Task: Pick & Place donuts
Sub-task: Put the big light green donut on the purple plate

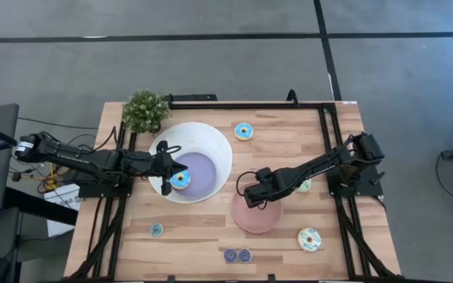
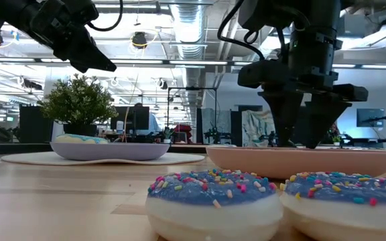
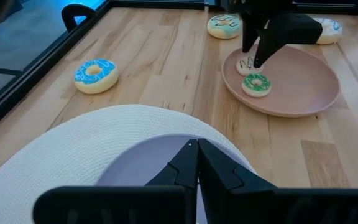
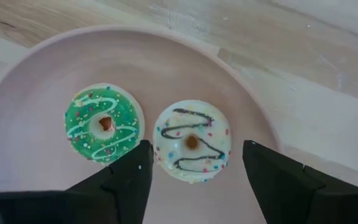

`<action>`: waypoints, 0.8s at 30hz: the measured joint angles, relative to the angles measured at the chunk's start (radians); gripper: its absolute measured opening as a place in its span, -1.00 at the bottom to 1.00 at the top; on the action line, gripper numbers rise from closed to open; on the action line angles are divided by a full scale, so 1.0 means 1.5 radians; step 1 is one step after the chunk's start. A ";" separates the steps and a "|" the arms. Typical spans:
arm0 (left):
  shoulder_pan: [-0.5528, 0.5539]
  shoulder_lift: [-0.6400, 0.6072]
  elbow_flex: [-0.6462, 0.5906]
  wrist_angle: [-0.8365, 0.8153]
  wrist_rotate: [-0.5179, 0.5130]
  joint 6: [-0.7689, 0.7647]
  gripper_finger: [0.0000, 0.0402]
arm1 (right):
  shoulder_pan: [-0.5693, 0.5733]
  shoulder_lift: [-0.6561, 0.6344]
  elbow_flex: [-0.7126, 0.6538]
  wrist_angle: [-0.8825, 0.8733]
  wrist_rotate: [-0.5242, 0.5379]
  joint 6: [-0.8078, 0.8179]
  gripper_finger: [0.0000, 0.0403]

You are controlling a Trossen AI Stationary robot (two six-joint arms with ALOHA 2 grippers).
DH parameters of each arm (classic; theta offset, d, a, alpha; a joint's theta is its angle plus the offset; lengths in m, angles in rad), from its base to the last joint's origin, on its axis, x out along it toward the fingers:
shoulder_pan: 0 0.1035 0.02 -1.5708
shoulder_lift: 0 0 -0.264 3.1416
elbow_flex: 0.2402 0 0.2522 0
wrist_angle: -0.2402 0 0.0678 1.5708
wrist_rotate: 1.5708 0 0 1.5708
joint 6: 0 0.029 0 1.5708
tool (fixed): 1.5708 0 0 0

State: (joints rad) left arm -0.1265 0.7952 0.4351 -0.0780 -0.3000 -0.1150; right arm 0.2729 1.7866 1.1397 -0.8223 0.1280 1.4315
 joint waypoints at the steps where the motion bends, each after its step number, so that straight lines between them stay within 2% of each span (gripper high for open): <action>1: 0.000 0.000 0.000 0.000 0.000 0.000 -1.00 | 0.000 0.000 0.000 0.000 0.000 0.000 0.20; 9: 0.000 0.000 0.000 0.000 0.003 -0.001 -1.00 | 0.001 -0.011 0.000 0.000 0.001 0.000 0.20; 20: 0.000 0.000 0.000 0.001 0.018 -0.008 -1.00 | 0.001 -0.083 0.001 -0.005 0.001 -0.018 0.20; 24: 0.000 0.000 0.000 0.005 0.017 -0.009 -0.94 | 0.001 -0.106 0.001 -0.013 0.002 -0.026 0.20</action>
State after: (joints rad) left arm -0.1261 0.7956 0.4351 -0.0708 -0.2745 -0.1280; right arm 0.2745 1.6280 1.1412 -0.8410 0.1303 1.3921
